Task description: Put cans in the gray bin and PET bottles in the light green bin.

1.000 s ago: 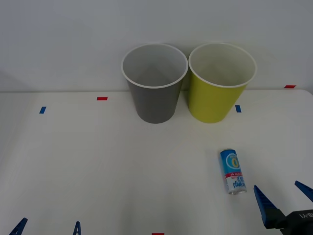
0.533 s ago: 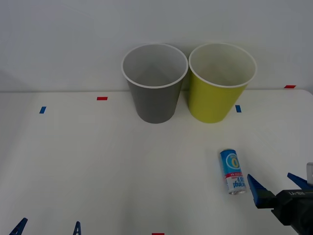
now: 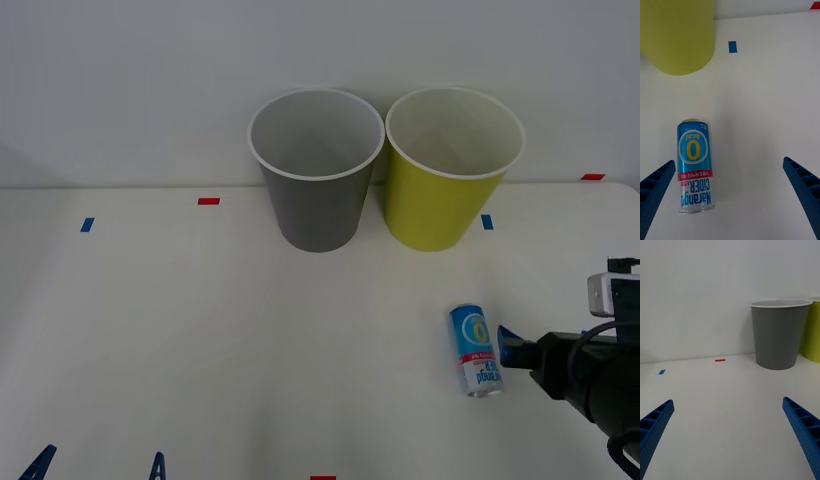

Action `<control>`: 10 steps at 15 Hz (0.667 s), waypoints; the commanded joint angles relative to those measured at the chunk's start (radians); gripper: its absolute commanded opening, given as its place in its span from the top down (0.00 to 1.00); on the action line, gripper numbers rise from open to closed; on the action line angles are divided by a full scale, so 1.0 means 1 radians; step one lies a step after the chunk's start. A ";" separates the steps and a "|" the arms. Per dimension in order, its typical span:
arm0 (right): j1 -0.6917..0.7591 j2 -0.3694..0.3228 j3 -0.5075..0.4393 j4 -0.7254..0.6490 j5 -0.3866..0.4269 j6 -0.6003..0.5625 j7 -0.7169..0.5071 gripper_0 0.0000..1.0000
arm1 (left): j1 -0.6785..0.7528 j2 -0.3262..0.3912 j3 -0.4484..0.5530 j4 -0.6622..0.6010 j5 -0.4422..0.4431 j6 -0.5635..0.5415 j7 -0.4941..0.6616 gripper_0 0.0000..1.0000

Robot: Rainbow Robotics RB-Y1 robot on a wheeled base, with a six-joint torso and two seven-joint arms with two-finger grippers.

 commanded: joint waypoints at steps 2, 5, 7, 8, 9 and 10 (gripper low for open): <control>-0.158 -0.026 0.021 0.021 -0.131 0.150 -0.003 0.00 | 0.000 0.000 0.000 0.000 0.000 0.000 0.000 0.00; -0.247 -0.046 0.028 0.090 -0.217 0.218 0.006 0.00 | 0.000 0.000 0.000 0.000 0.000 0.000 0.000 0.00; -0.303 -0.082 0.074 0.142 -0.232 0.218 0.012 0.00 | 0.000 0.000 0.000 0.000 0.000 0.000 0.000 0.00; -0.323 -0.090 0.079 0.162 -0.249 0.218 0.015 0.00 | 0.000 0.000 0.000 0.000 0.000 0.000 0.000 0.00; -0.340 -0.095 0.080 0.182 -0.269 0.218 0.020 0.00 | 0.000 0.000 0.000 0.000 0.000 0.000 0.000 0.00; -0.351 -0.101 0.079 0.203 -0.290 0.218 0.023 0.00 | 0.000 0.000 0.000 0.000 0.000 0.000 0.000 0.00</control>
